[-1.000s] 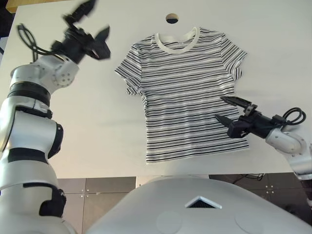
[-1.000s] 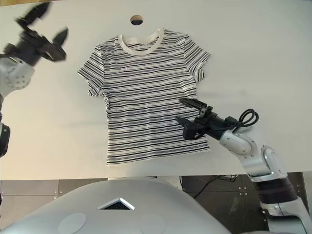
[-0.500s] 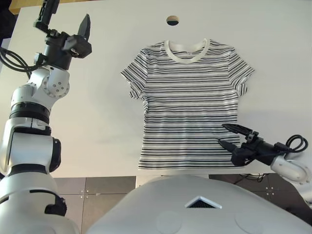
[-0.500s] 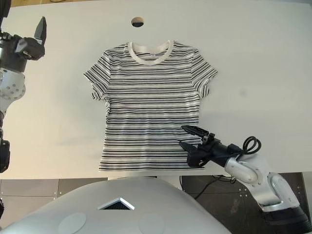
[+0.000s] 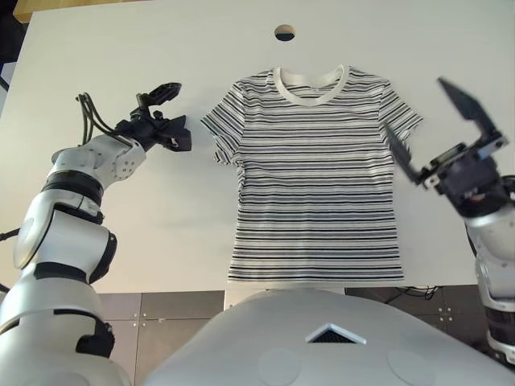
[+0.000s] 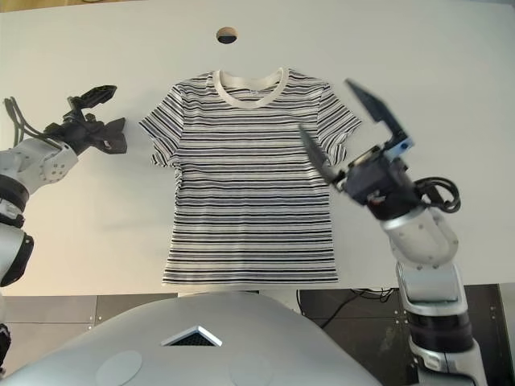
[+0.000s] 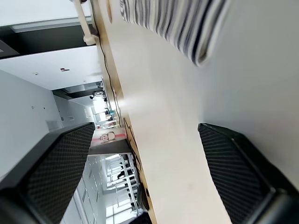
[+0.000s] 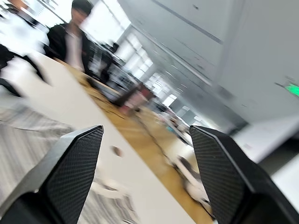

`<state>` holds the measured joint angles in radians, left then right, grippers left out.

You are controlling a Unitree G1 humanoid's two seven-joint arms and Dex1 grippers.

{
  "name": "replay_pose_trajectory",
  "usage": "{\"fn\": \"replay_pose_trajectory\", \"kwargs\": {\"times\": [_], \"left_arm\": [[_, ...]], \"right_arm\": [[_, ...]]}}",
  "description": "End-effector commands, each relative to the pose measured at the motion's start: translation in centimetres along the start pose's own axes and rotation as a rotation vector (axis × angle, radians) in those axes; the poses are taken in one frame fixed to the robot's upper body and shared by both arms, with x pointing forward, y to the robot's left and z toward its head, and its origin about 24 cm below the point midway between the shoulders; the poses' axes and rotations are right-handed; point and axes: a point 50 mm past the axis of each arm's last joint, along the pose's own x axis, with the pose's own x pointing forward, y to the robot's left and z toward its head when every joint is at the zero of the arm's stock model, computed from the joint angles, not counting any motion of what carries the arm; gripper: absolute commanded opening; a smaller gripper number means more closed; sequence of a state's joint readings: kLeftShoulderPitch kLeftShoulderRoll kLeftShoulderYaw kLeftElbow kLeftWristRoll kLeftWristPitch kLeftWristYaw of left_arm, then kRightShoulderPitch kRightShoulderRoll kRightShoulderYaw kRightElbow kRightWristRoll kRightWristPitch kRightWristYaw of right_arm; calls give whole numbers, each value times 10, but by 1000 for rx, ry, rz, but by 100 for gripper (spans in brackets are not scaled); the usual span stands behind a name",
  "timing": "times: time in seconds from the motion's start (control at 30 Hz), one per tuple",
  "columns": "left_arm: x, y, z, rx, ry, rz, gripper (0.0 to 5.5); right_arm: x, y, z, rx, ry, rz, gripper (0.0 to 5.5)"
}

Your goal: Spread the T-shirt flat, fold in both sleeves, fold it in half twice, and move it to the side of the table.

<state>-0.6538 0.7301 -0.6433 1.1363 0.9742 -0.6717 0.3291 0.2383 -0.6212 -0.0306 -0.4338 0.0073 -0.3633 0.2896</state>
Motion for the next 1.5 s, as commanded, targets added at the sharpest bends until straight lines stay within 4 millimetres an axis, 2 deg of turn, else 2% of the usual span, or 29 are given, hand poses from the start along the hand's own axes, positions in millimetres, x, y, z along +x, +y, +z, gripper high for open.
{"fn": "replay_pose_trajectory", "kwargs": {"times": [0.03, 0.23, 0.4, 0.53, 0.83, 1.17, 1.4, 1.5], "left_arm": [[15, -8, 24, 28, -102, -82, 414], [15, -12, 36, 30, -191, -115, 414], [9, -11, 26, 59, -152, -133, 414], [7, -12, 23, 68, -125, -141, 344], [5, -18, 33, 55, -178, -179, 184], [5, -15, 26, 38, -119, -144, 24], [8, -9, 32, -6, -136, -40, 12], [12, 2, 44, -71, -163, 112, 12]], "right_arm": [[7, -12, -15, -51, 76, -103, 342], [8, -8, -19, -67, 96, -91, 342], [9, -6, -23, -73, 108, -83, 342], [8, -5, -27, -74, 121, -77, 347], [10, -3, -31, -68, 125, -68, 347], [10, -1, -32, -58, 128, -71, 347], [9, 1, -34, -51, 131, -74, 347], [8, 0, -37, -47, 142, -82, 347]]}}
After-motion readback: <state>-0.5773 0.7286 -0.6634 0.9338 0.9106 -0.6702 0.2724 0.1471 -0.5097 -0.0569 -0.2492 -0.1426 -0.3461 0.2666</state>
